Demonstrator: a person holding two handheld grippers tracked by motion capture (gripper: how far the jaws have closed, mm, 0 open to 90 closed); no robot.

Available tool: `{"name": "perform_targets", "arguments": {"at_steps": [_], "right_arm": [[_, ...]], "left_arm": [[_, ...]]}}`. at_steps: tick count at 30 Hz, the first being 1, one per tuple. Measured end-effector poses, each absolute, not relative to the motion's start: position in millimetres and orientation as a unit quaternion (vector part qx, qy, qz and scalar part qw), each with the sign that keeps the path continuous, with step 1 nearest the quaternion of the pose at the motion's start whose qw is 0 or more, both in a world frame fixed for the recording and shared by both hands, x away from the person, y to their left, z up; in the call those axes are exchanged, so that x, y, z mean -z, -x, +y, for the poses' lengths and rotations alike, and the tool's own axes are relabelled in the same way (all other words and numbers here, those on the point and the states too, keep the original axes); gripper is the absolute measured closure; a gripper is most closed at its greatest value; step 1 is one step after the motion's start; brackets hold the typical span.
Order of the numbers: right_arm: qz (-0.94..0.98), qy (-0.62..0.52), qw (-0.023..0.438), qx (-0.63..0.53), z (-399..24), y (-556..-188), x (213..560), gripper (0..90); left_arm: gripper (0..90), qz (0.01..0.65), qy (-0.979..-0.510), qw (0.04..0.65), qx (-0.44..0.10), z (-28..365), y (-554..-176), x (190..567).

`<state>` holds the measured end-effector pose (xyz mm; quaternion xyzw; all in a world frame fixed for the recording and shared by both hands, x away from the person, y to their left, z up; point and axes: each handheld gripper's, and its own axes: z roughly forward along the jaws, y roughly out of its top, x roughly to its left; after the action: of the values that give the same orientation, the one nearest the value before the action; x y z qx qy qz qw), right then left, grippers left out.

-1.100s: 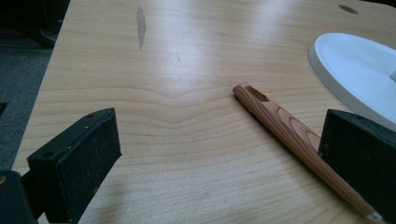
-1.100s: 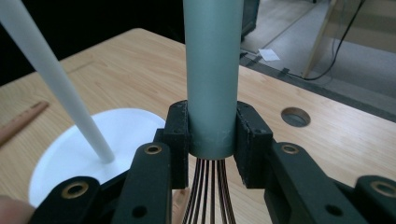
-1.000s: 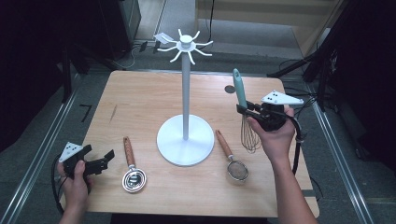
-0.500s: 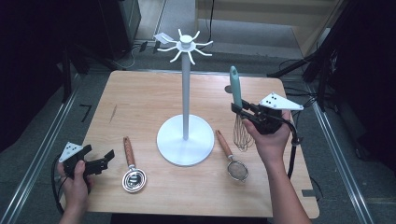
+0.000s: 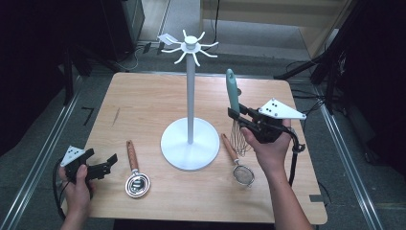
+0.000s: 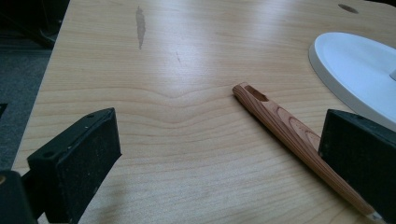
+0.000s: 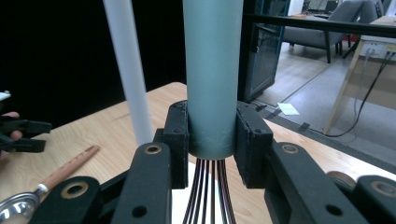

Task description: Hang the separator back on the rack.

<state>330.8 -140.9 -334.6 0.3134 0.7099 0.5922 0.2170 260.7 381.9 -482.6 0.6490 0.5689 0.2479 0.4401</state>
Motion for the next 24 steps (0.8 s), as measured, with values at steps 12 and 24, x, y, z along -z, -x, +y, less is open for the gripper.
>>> {"name": "perform_targets", "arguments": {"at_steps": [12, 24], "right_arm": [[0.704, -0.298, 0.214, -0.608, -127, -321, 328, 70.9], [0.694, -0.278, 0.215, -0.629, -116, -309, 318, 70.9]], "left_arm": [[0.0, 0.568, -0.650, 0.440, -0.248, 382, -261, 483], [0.0, 0.569, -0.650, 0.440, -0.248, 382, -261, 483]]}}
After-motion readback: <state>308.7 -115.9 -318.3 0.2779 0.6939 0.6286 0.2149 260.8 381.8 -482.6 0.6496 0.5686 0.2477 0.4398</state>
